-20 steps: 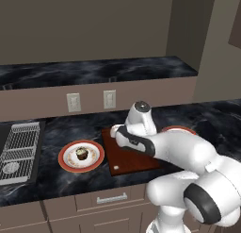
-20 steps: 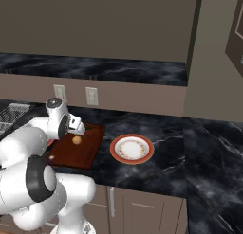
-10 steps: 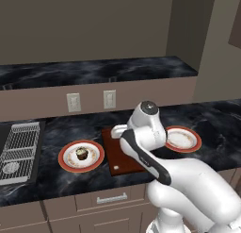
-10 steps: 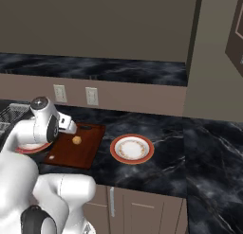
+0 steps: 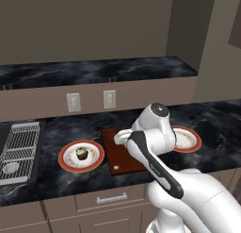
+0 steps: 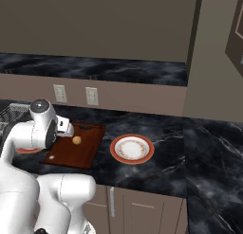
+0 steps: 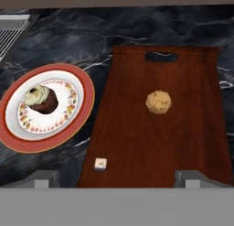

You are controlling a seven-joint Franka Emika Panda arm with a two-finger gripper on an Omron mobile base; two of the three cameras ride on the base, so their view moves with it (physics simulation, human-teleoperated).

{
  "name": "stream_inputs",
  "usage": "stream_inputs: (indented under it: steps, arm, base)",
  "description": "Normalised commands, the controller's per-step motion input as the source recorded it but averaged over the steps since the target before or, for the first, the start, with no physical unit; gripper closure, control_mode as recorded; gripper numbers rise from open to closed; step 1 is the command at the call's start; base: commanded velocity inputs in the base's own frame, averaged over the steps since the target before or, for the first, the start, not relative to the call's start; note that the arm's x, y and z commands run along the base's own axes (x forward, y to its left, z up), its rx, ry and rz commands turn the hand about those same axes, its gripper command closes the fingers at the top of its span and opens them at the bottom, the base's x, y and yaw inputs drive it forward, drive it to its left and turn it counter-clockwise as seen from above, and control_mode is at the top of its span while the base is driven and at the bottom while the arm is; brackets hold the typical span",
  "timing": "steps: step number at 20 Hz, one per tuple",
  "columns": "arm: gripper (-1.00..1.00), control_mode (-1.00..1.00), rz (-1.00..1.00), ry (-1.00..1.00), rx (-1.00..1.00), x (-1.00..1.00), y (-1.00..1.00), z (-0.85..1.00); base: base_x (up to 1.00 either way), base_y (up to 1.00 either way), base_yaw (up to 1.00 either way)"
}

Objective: Move the dessert items from the plates to the tray.

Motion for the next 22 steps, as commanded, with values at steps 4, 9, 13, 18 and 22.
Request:
stream_inputs:
  steps: [4, 9, 13, 18, 22]
  arm:
    - [-1.00, -1.00, 0.04, 0.27, -0.03, 0.04, 0.25, 0.12]
    - [-1.00, -1.00, 0.00, 0.24, -0.07, 0.32, 0.19, 0.06]
    - [-1.00, -1.00, 0.00, 0.01, -0.02, 0.02, 0.02, 0.02]
    - [-1.00, -1.00, 0.00, -0.02, 0.00, 0.01, 0.20, 0.00]
    - [-1.00, -1.00, 0.00, 0.00, -0.02, 0.16, 0.58, 0.00]
  base:
    - [0.00, 0.00, 0.00]
    - [0.00, 0.00, 0.00]
    - [0.00, 0.00, 0.00]
    - [0.00, 0.00, 0.00]
    - [0.00, 0.00, 0.00]
